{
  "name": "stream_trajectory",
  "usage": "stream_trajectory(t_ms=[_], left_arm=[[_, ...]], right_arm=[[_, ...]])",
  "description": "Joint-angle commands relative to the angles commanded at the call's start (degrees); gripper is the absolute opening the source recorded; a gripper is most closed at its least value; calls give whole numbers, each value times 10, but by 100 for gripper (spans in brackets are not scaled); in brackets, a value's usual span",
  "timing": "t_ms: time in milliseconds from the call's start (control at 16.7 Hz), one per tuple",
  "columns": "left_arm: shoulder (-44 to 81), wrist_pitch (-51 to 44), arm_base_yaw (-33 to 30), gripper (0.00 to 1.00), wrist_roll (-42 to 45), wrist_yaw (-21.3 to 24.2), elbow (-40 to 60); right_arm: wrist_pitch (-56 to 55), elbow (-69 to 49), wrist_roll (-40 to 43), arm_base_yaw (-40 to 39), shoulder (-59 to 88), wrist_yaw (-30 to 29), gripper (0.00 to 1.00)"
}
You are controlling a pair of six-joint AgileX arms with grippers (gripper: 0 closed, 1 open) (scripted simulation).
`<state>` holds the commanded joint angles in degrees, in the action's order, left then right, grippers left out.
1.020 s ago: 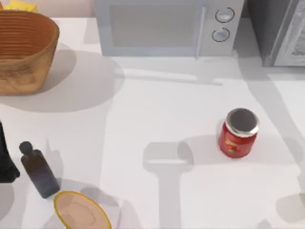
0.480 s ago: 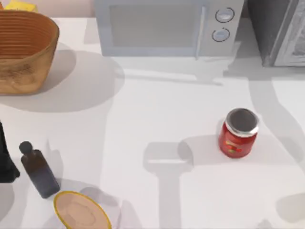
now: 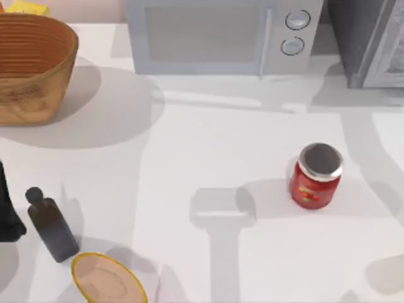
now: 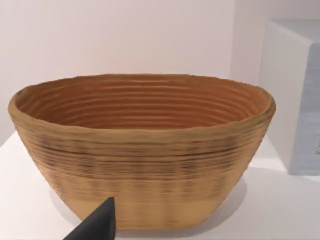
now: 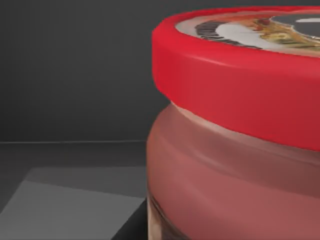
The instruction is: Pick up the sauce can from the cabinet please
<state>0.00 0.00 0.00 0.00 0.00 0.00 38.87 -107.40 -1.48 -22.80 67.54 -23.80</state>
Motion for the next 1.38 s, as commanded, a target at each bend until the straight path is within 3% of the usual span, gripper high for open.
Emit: stream_trajectory(t_ms=[240,900,1140,1380], left_arm=[[0,0,0,100,0,0,0],[0,0,0,100,0,0,0],[0,0,0,100,0,0,0],[0,0,0,100,0,0,0]], right_arm=[[-71,205,2,42,-123,43,0],[-308,908,12,182,-536,190,0],[-370,1040,14,217,-643,227,0],[-389,1074,15,228,-675,238,0]])
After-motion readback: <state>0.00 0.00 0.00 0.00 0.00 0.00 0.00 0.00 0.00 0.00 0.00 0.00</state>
